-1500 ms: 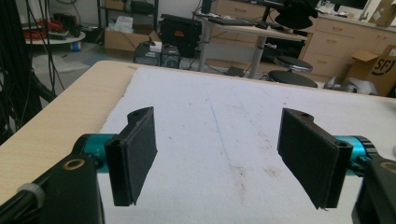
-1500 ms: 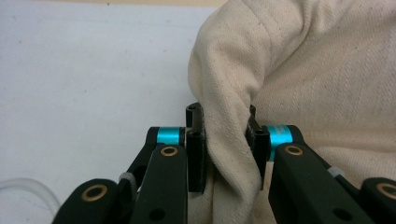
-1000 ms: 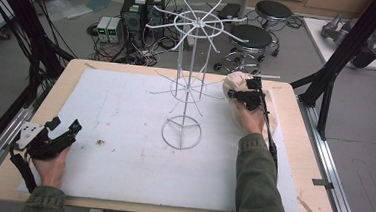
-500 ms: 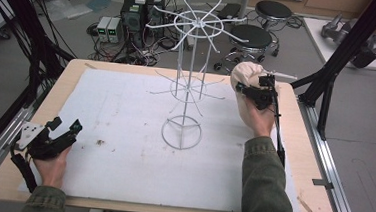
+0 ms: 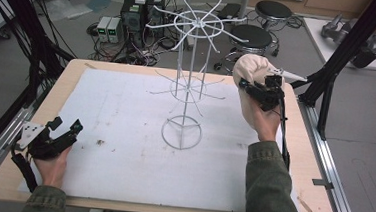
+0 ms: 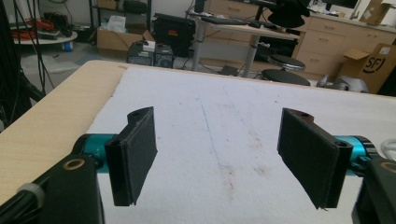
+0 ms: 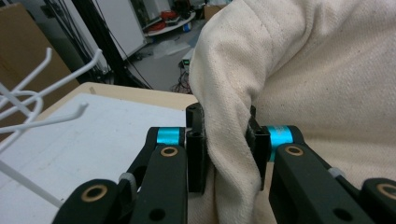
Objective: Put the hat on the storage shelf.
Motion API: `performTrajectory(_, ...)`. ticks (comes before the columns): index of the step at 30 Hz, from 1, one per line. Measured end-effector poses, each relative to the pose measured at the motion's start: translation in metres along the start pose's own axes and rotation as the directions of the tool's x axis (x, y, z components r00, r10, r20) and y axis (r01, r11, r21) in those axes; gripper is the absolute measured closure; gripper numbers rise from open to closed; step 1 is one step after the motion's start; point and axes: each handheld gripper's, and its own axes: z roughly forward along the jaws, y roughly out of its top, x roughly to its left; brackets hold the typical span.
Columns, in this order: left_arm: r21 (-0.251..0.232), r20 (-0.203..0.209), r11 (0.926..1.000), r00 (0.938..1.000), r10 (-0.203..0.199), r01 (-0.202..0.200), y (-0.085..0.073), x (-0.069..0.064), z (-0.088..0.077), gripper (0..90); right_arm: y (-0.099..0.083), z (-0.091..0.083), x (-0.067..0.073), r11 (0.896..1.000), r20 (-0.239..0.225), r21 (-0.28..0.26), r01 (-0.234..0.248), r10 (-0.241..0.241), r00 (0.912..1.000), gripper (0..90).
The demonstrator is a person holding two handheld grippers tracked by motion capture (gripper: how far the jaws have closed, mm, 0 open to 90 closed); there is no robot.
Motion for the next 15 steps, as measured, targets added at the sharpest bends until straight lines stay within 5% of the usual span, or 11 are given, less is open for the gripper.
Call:
performTrajectory(10, 0.004, -0.004, 1.0, 1.0, 0.001, -0.001, 0.0, 0.0, 0.0, 28.3, 0.004, -0.024, 0.006, 0.995, -0.08, -0.096, 0.023, -0.031, 0.9963, 75.2)
performTrajectory(15, 0.003, -0.007, 1.0, 1.0, 0.005, -0.005, 0.0, -0.001, 0.0, 28.2, 0.01, -0.042, 0.016, 0.98, -0.123, -0.192, 0.051, -0.076, 0.9895, 75.0)
